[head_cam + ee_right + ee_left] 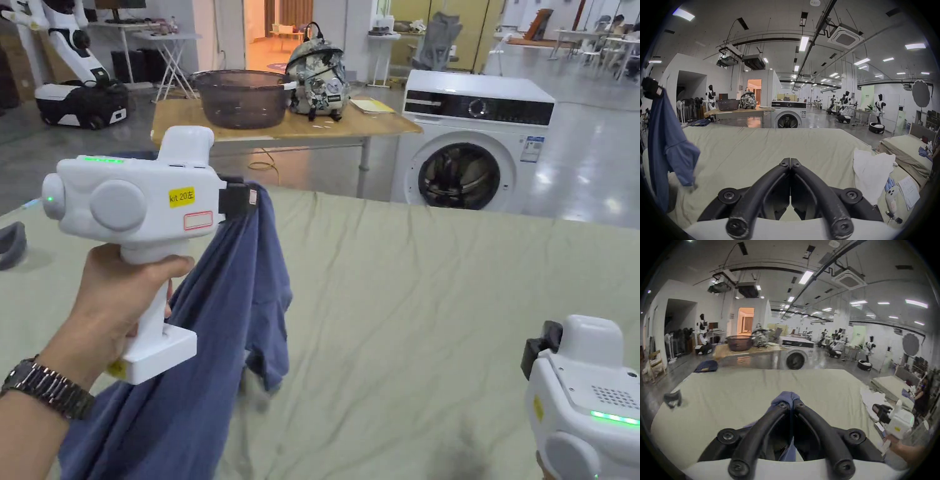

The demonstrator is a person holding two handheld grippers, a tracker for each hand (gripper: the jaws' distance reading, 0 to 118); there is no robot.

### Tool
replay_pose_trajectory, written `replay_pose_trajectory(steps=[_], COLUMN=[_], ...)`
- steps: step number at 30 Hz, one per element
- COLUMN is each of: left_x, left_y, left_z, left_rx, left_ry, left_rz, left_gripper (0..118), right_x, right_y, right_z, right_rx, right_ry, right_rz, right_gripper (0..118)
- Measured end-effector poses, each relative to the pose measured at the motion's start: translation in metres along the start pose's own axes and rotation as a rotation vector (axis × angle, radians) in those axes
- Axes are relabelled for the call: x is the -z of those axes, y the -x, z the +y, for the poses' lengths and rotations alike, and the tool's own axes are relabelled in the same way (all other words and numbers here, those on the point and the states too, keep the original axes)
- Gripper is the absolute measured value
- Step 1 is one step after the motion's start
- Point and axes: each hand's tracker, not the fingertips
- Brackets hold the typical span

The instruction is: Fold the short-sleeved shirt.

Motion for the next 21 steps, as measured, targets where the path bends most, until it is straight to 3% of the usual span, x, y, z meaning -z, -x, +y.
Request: replay_pose_trajectory(steps=[13, 21], left_x=[0.118, 0.137], left_y=[-0.195, -0.234], left_z=[-0.028, -0.105], left_rx=[0.111, 0.128], left_ry=[0.147, 0.292], left_rz=[-0.351, -0.416], left_gripper=[0, 0], right_x=[-0.02, -0.029], right_y=[-0.06, -0.084], right_z=[0.0, -0.006], right_rx=[0.014, 0.001], right_ry=[-0.003, 0.015], right_rz=[-0.12, -0.162], right_gripper=[0, 0])
